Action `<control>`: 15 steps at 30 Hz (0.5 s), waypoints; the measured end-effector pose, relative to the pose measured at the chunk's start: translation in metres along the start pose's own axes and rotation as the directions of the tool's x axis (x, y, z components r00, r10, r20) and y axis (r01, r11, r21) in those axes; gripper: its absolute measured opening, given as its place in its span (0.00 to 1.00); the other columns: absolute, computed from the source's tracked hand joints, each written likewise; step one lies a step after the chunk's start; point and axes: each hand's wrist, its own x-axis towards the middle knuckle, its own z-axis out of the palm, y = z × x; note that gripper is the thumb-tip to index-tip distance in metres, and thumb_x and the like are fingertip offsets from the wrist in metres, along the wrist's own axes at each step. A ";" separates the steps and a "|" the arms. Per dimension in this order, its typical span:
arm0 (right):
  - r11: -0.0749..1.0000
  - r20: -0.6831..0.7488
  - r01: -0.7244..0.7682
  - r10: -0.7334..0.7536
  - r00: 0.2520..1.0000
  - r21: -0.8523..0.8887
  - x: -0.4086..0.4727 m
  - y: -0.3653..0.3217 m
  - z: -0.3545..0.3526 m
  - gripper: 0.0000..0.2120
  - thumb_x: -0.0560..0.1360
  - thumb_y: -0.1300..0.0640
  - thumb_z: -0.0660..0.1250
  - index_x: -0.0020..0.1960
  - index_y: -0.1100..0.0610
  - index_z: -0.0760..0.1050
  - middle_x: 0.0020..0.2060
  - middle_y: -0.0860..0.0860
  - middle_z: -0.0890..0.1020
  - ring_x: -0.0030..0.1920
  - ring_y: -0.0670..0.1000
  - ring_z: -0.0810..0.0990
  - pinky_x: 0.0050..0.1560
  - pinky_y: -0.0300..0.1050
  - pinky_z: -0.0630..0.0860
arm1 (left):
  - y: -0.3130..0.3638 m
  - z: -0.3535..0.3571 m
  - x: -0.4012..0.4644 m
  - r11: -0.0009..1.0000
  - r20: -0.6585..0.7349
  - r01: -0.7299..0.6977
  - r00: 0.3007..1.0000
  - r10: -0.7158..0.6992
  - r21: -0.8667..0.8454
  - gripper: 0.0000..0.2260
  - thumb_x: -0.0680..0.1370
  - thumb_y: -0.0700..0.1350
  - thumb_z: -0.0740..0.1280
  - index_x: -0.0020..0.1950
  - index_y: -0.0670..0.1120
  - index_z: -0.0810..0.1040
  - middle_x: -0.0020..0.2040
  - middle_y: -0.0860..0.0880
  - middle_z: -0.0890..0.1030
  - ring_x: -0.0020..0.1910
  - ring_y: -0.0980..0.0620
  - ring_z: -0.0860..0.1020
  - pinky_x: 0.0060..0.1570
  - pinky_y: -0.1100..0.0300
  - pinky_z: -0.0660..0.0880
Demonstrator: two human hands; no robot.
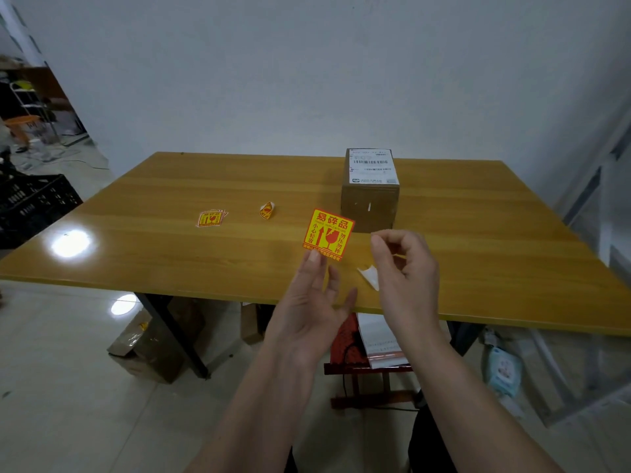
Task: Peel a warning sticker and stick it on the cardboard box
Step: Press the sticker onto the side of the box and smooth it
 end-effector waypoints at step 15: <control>0.972 0.042 -0.186 0.182 0.982 0.144 -0.004 -0.012 0.005 0.01 0.70 0.58 0.72 0.42 0.53 0.82 0.41 0.49 0.84 0.39 0.39 0.80 0.41 0.32 0.77 | -0.018 0.006 -0.004 0.997 -0.020 -0.021 1.000 0.020 -0.075 0.21 0.67 0.48 0.71 0.60 0.51 0.78 0.42 0.57 0.85 0.49 0.54 0.75 0.67 0.47 0.67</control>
